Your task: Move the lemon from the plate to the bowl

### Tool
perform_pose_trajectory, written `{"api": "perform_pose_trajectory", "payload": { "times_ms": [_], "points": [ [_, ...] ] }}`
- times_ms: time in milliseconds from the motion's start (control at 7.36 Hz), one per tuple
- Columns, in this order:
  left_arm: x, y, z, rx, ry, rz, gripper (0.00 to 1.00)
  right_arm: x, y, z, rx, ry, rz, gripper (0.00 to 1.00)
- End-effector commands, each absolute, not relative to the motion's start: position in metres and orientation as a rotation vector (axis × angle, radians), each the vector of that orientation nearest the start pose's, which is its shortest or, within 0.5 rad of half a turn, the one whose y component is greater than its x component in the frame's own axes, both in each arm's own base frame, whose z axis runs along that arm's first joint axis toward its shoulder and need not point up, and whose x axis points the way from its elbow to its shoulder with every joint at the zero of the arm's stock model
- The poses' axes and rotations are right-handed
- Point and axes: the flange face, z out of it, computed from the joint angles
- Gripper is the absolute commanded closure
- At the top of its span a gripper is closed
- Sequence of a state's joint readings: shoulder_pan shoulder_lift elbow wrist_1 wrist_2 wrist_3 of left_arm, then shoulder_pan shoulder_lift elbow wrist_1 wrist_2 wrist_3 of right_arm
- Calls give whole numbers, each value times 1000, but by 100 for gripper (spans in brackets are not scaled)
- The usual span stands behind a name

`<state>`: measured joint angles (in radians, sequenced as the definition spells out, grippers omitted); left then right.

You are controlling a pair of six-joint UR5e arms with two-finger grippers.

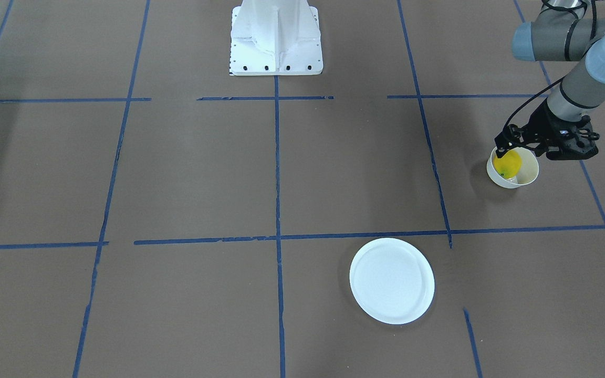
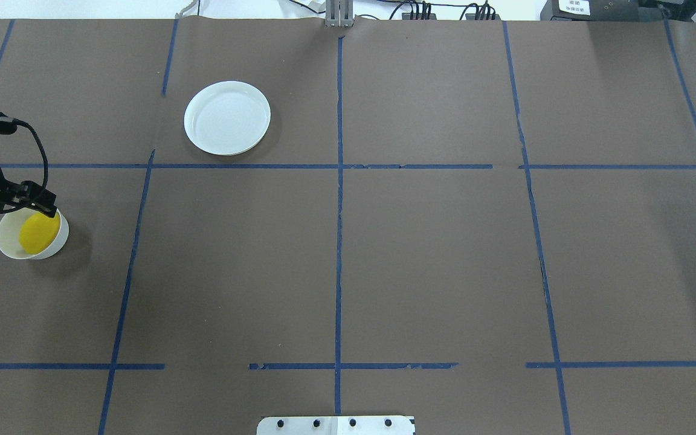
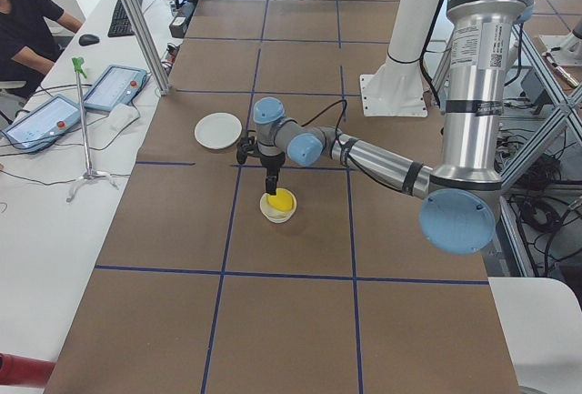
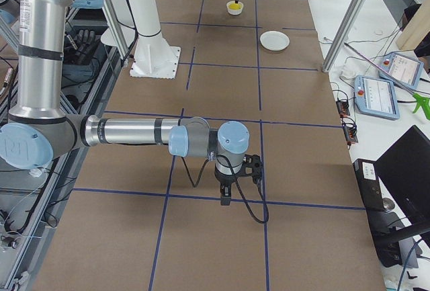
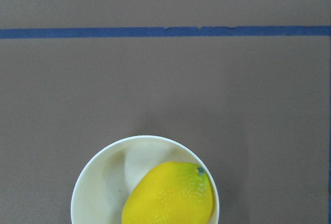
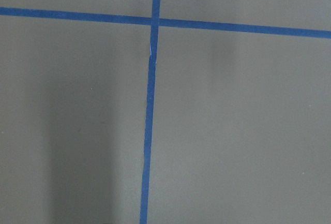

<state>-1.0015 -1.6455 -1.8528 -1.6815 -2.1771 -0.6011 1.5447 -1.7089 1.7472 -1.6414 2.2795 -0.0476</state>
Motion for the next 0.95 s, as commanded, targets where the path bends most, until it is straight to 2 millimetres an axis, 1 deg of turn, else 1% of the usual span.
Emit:
{"api": "perform_pose_trajectory", "payload": {
  "times_ms": [0,136,272,408,544,680,816],
  "points": [
    [160,-547,417,139,698,222,0,57,-432,647,-23,-709,-59,0],
    [114,-561,410,206,696,220,0,57,-432,647,-23,-709,-59,0],
    [73,-569,412,256,684,216,0,57,-432,647,-23,-709,-59,0],
    [41,-581,438,239,671,184,0,57,-432,647,-23,-709,-59,0],
    [25,-582,470,212,734,181,0,57,-432,647,-23,-709,-59,0],
    [-13,-563,508,181,747,123,0,57,-432,647,-23,-709,-59,0],
    [-26,-547,533,160,771,138,0,57,-432,647,-23,-709,-59,0]
  ]
}}
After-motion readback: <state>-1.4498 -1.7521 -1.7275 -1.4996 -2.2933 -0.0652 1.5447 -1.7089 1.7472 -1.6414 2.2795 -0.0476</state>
